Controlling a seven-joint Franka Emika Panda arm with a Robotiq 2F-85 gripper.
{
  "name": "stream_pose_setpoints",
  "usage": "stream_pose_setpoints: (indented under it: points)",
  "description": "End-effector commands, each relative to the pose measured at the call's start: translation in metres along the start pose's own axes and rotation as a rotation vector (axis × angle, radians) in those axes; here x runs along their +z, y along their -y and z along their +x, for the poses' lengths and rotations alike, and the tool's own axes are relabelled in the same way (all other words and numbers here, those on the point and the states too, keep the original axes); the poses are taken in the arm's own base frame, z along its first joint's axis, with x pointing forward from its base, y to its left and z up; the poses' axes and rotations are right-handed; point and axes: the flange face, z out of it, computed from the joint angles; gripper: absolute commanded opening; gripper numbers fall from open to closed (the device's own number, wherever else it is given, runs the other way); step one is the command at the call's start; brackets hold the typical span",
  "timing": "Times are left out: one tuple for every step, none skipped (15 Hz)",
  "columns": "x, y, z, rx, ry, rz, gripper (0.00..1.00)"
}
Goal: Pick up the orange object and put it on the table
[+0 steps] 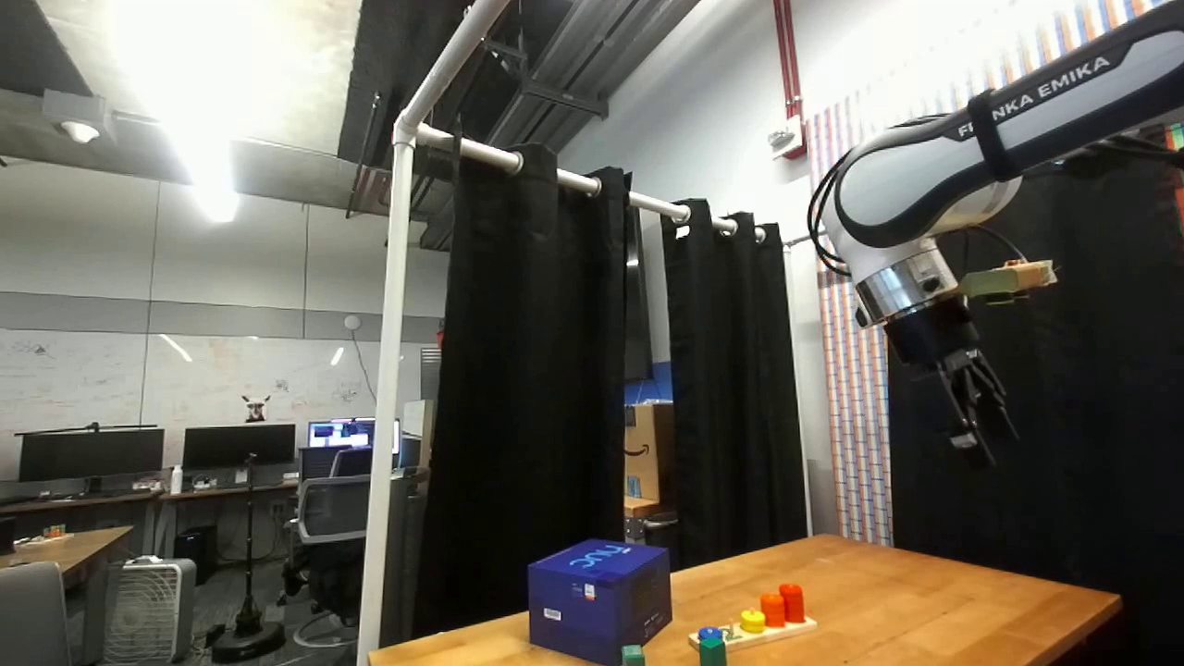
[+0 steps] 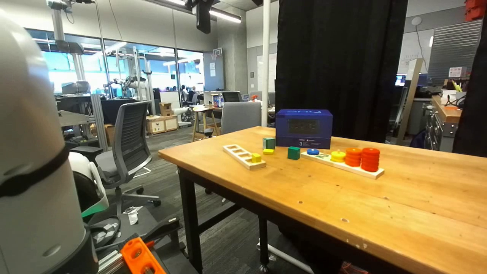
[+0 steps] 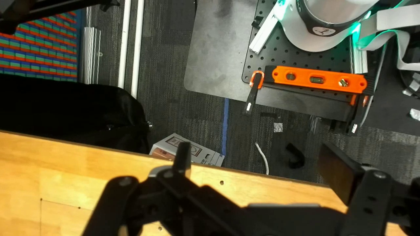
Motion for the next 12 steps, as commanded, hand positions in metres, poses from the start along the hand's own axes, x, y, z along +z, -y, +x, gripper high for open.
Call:
stream_pose_setpoints:
  points:
    - [-0.008, -0.003, 0.018, 0.088, -0.027, 0.026, 1.0]
    - [-0.01, -0.004, 0.026, 0.124, -0.037, 0.034, 1.0]
    - [-0.012, -0.003, 0.036, 0.151, -0.048, 0.039, 1.0]
    - [-0.014, -0.004, 0.045, 0.184, -0.063, 0.039, 1.0]
    - [-0.016, -0.004, 0.056, 0.215, -0.078, 0.049, 1.0]
    - [-0.017, -0.004, 0.068, 0.245, -0.092, 0.054, 1.0]
    - [-0.02, -0.003, 0.081, 0.28, -0.107, 0.073, 1.0]
    - [-0.024, -0.003, 0.093, 0.316, -0.122, 0.1, 1.0]
    - [-0.028, -0.004, 0.105, 0.364, -0.145, 0.126, 1.0]
    - [-0.032, -0.004, 0.118, 0.41, -0.157, 0.164, 1.0]
    - [-0.037, -0.005, 0.129, 0.449, -0.177, 0.194, 1.0]
    - [-0.041, -0.006, 0.143, 0.491, -0.187, 0.224, 1.0]
